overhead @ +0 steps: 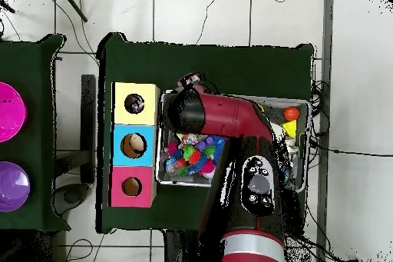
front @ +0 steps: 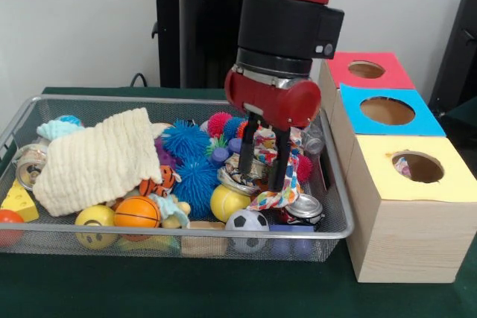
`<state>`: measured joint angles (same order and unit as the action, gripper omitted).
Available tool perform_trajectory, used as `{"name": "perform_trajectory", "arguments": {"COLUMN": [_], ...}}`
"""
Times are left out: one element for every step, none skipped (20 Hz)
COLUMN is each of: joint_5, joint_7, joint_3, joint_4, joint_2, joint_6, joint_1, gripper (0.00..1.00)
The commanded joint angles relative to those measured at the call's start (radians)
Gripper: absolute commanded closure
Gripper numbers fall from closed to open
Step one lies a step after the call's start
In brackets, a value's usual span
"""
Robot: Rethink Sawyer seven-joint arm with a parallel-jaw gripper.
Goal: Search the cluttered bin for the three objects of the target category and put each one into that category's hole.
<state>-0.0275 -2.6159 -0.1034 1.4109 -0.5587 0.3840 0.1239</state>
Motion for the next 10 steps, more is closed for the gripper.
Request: {"name": "perform_trajectory", "arguments": {"joint_5": [0.030, 0.037, 0.045, 0.053, 0.062, 0.070, 0.078, 0.084, 0.090, 0.097], "joint_7": [-0.143, -0.156, -0.166, -0.177, -0.187, -0.203, -0.211, -0.217, -0.217, -0.217], "joint_3": [0.053, 0.052, 0.053, 0.054, 0.055, 0.048, 0.049, 0.050, 0.054, 0.057], "joint_4": [0.142, 0.147, 0.152, 0.157, 0.163, 0.169, 0.180, 0.192, 0.205, 0.218], "joint_2": [0.071, 0.077, 0.082, 0.088, 0.094, 0.099, 0.103, 0.106, 0.107, 0.109], "joint_6": [-0.066, -0.075, -0.086, -0.097, -0.109, -0.118, -0.131, -0.147, -0.164, -0.182], "joint_1": [-0.037, -0.044, -0.047, -0.051, -0.055, -0.064, -0.069, -0.071, -0.071, -0.070], "gripper": [0.00, 0.00, 0.00, 0.00, 0.00, 0.00, 0.00, 0.00, 0.00, 0.00]}}
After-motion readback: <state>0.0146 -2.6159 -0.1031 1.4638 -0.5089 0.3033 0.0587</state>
